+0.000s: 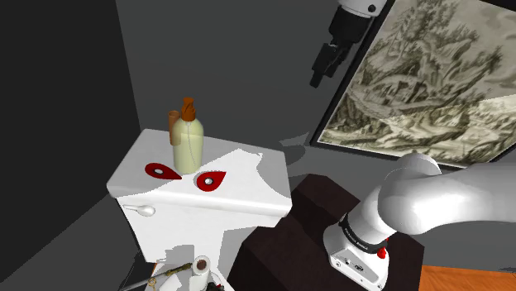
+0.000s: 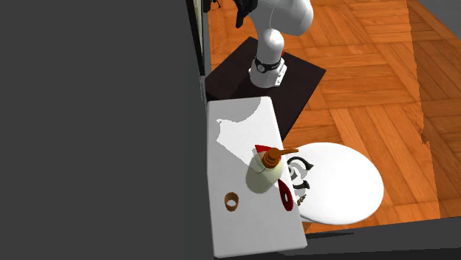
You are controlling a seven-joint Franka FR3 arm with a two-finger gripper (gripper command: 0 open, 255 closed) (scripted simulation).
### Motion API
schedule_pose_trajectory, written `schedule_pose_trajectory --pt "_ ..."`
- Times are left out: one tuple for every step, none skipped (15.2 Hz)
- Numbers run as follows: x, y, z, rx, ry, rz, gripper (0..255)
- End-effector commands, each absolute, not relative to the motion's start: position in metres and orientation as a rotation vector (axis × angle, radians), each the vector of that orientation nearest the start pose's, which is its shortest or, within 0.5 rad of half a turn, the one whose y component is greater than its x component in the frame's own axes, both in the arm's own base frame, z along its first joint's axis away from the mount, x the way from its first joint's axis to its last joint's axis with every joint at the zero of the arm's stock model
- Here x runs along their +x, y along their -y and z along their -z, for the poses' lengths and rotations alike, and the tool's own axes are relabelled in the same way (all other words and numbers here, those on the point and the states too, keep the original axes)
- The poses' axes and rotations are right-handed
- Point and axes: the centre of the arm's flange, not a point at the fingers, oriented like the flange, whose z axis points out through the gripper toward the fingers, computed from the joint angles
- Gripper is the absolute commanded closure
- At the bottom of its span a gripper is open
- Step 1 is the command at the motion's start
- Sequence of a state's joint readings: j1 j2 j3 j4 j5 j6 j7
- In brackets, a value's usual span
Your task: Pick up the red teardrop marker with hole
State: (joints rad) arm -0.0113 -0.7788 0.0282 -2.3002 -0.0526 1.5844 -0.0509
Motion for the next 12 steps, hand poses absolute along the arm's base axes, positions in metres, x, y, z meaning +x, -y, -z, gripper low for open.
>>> schedule_pose_trajectory --pt "0.311 -0.003 -0.616 -3.212 0.095 0.098 0" --pt "0.319 -0.008 -0.607 -3.208 0.157 0.096 0" --pt "0.326 -0.013 -0.598 -3.202 0.218 0.094 0" --pt "0.334 -0.018 -0.589 -3.195 0.279 0.091 0" --pt "0.341 -0.024 -0.580 -3.187 0.340 0.089 0" --pt "0.348 -0.030 -0.570 -3.177 0.401 0.086 0" --pt "0.355 -0.036 -0.561 -3.167 0.461 0.084 0" --pt "0.361 -0.043 -0.552 -3.155 0.521 0.081 0" --pt "0.367 -0.050 -0.543 -3.142 0.581 0.079 0" --pt "0.373 -0.057 -0.534 -3.128 0.640 0.076 0" --pt "0.379 -0.064 -0.524 -3.113 0.700 0.073 0" --pt "0.384 -0.072 -0.515 -3.097 0.758 0.071 0"
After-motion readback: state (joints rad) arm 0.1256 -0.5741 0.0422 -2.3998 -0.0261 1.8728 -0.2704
